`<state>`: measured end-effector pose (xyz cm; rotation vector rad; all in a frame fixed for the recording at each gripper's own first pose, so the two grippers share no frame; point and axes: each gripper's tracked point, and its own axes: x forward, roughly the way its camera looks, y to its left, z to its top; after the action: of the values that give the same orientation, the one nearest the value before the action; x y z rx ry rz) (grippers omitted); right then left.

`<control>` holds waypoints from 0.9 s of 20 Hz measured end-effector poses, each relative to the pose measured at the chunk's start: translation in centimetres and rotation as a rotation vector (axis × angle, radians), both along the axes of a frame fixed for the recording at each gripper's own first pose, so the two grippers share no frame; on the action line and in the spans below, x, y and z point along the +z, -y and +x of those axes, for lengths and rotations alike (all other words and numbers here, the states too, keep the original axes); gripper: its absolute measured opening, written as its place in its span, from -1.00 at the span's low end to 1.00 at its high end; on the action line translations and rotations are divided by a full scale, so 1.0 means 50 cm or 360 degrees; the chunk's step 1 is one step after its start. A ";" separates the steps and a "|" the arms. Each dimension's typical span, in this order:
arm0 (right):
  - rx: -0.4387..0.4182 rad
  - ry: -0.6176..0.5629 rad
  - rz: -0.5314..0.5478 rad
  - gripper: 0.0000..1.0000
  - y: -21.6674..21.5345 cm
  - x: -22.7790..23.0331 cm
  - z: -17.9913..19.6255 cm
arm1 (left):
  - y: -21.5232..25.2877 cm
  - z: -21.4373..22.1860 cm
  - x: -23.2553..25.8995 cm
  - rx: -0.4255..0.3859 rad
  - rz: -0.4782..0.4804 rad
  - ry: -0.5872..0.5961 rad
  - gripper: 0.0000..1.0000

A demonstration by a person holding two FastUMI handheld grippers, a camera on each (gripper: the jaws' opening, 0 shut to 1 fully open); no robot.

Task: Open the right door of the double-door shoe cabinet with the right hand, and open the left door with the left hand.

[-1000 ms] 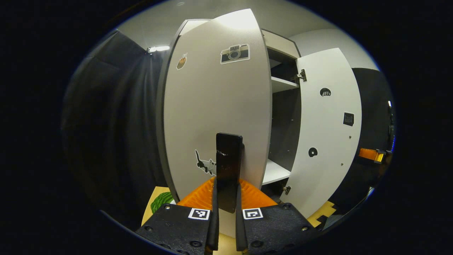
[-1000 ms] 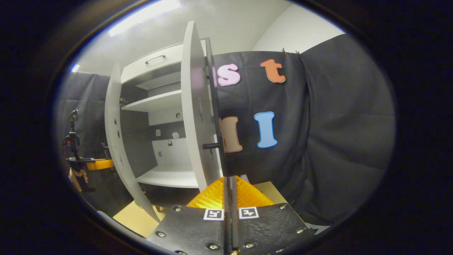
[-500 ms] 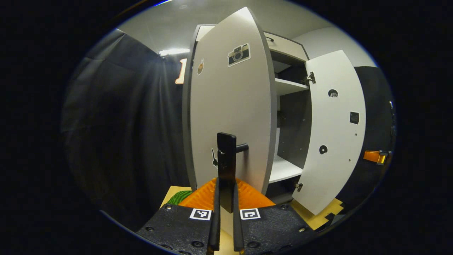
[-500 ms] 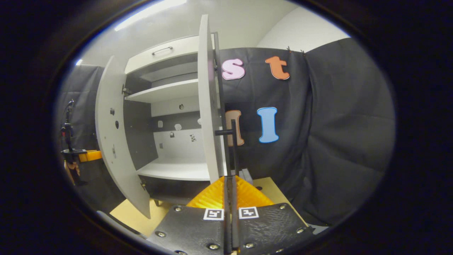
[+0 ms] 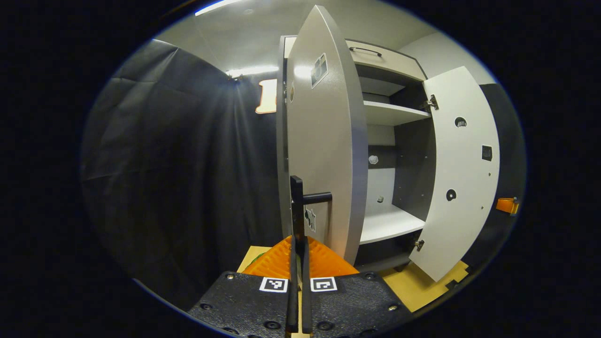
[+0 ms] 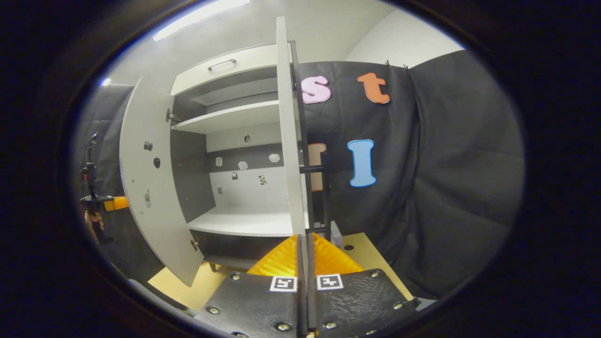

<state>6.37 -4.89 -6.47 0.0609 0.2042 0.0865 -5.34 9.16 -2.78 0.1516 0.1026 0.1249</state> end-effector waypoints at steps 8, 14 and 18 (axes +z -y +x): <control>0.0011 0.0016 -0.0027 -0.98 -0.031 0.014 -0.004 | -0.063 -0.006 0.013 0.0164 0.0028 0.0033 -0.96; 0.0057 0.0013 -0.0020 -0.98 -0.066 0.019 0.002 | -0.098 -0.023 0.017 0.0202 -0.0027 0.0048 -0.96; 0.0059 0.0017 -0.0039 -0.98 -0.080 0.026 -0.005 | -0.092 -0.030 0.023 0.0222 -0.0017 0.0043 -0.96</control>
<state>6.12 -0.88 -5.16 0.0321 0.1958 0.1209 -6.85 13.76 -1.62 0.1321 0.0866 0.2653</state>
